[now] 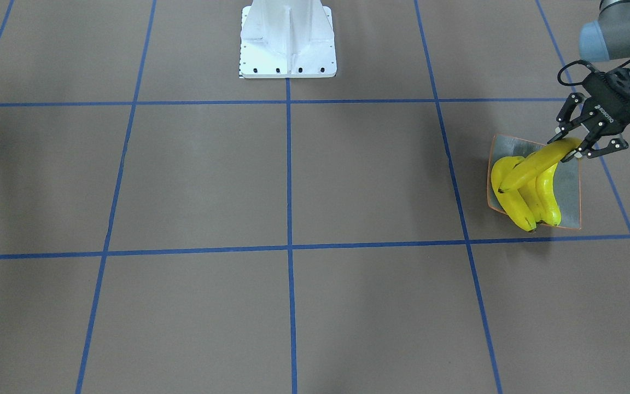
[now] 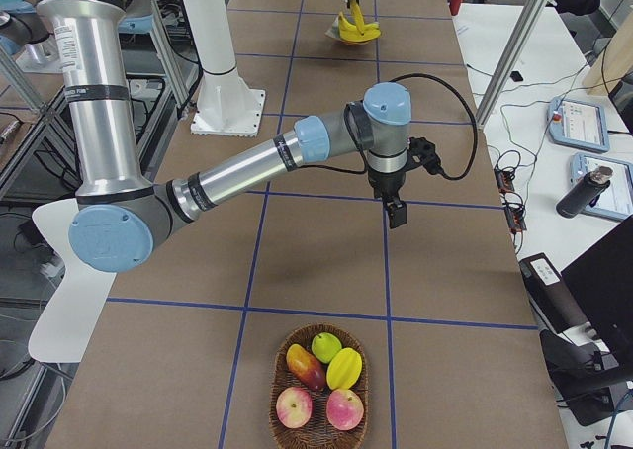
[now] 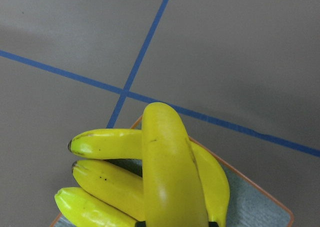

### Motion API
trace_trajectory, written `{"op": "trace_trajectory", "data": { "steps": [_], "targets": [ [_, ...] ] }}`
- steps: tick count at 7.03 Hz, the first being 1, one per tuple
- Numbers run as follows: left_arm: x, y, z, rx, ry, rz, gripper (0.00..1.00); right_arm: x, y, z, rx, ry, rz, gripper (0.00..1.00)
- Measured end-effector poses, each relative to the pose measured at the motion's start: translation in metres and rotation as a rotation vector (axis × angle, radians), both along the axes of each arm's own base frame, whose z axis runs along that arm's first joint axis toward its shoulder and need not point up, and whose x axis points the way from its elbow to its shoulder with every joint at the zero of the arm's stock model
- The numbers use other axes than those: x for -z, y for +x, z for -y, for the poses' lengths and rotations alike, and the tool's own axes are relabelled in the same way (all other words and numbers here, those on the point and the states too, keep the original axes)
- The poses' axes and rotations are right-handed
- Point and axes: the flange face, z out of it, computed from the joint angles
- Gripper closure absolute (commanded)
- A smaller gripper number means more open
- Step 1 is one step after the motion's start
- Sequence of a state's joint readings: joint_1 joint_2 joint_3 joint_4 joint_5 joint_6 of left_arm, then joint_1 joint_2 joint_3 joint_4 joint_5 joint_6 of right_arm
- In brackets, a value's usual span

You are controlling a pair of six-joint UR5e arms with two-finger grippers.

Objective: Transfer all bananas from basket to plate

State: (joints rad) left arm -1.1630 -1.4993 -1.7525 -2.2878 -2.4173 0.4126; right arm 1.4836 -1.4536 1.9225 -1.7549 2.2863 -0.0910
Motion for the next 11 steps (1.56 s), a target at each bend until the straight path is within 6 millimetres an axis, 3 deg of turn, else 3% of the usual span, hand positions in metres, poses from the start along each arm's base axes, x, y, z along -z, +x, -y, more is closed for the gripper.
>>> {"op": "trace_trajectory", "data": {
  "steps": [1, 2, 5, 6, 9, 11],
  "targets": [
    [-0.012, 0.002, 0.006, -0.011, -0.003, 0.006, 1.00, -0.001, 0.001, 0.000, -0.001, -0.001, 0.000, 0.00],
    [-0.024, 0.004, 0.012, -0.019, -0.009, 0.006, 0.83, 0.000, 0.001, -0.001, -0.002, 0.000, 0.000, 0.00],
    [-0.040, 0.011, 0.021, -0.054, -0.041, -0.024, 0.13, 0.001, 0.003, 0.000, -0.006, 0.004, 0.000, 0.00],
    [-0.041, 0.011, 0.021, -0.056, -0.046, -0.026, 0.01, 0.002, 0.004, 0.001, -0.007, 0.006, 0.000, 0.00],
    [-0.041, 0.010, 0.021, -0.045, -0.071, -0.032, 0.01, 0.002, 0.004, 0.001, -0.007, 0.006, 0.000, 0.00],
    [-0.032, -0.003, 0.030, 0.027, -0.139, -0.051, 0.01, 0.001, 0.005, 0.000, -0.009, 0.002, -0.001, 0.00]
  ]
}}
